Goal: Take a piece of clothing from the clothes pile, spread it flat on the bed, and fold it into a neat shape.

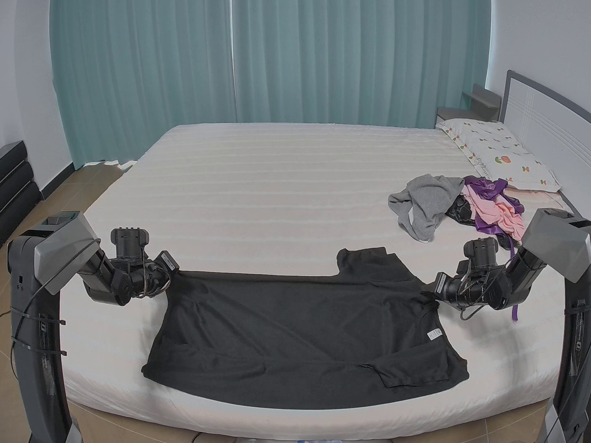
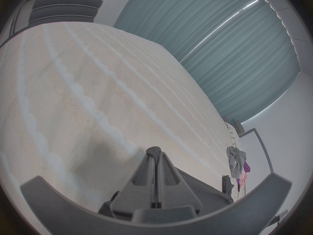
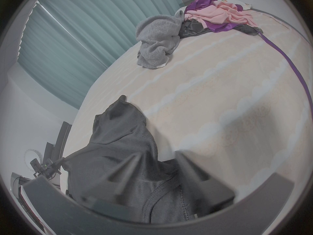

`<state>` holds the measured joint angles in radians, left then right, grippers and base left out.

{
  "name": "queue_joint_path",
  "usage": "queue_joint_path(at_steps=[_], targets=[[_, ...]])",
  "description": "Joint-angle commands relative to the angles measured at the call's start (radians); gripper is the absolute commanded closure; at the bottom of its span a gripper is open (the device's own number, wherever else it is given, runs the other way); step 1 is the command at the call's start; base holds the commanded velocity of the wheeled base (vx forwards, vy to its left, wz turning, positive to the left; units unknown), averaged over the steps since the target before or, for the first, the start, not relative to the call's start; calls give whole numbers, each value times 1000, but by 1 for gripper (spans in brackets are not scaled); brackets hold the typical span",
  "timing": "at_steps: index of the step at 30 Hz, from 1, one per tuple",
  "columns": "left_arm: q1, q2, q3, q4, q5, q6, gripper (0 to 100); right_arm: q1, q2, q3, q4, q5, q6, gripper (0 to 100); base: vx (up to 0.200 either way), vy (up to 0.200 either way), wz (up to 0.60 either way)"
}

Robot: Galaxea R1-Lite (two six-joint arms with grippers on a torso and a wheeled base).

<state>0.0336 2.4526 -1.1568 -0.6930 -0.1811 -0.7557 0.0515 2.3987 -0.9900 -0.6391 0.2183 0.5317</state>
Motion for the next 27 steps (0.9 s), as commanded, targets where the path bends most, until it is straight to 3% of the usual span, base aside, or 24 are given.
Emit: queue_joint_path(at_steps=[1, 18, 27], targets=[[0, -1, 2, 0, 0, -1, 100, 1, -24, -9, -2, 3, -1, 0, 0, 0, 0], [0, -6, 11, 0, 0, -1, 100, 64, 142, -331, 84, 4, 39, 0, 0, 0, 0], [-1, -4, 17, 0, -1, 1, 100, 62, 188, -372, 84, 3, 57, 0, 0, 0, 0]])
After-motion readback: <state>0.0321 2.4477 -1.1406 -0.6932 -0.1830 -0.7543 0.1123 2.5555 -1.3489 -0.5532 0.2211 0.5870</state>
